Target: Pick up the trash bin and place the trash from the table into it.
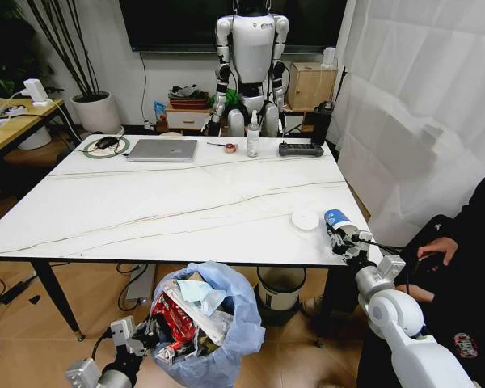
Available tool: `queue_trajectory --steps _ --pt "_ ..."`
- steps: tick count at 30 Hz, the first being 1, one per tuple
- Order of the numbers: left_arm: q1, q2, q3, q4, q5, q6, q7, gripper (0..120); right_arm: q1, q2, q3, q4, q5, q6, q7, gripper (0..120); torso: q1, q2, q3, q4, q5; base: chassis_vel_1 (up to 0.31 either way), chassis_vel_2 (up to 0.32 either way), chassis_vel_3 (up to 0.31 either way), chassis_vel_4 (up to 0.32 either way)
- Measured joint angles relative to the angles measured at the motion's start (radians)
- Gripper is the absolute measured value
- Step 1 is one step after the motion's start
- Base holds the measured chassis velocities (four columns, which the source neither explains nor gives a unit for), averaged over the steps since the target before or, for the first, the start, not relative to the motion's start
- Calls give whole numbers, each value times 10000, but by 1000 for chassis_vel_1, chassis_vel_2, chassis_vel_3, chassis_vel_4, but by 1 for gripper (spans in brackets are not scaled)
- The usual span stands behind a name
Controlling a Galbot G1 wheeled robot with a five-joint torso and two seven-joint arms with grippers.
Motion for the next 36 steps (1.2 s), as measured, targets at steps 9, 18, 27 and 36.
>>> queue_trajectory --steps 9,18,27,36 --pt "-22 -41 61 15 7 5 -8 0 -56 -33 148 -10 -107 260 -247 0 0 0 0 1 2 0 0 0 0" --pt "-52 -107 134 -27 -14 9 -26 0 -1067 -997 642 2449 1930 745 -735 0 0 0 0 -3 -3 0 0 0 0" --pt "-38 120 65 -120 -63 62 -101 0 -1619 -2179 -2917 5577 3569 377 400 0 -3 2 0 2 0 0 0 0 0" --pt "-96 136 91 -59 33 76 -103 0 -1069 -2607 -5545 5586 4132 674 344 0 -2 2 0 0 0 0 0 0 0"
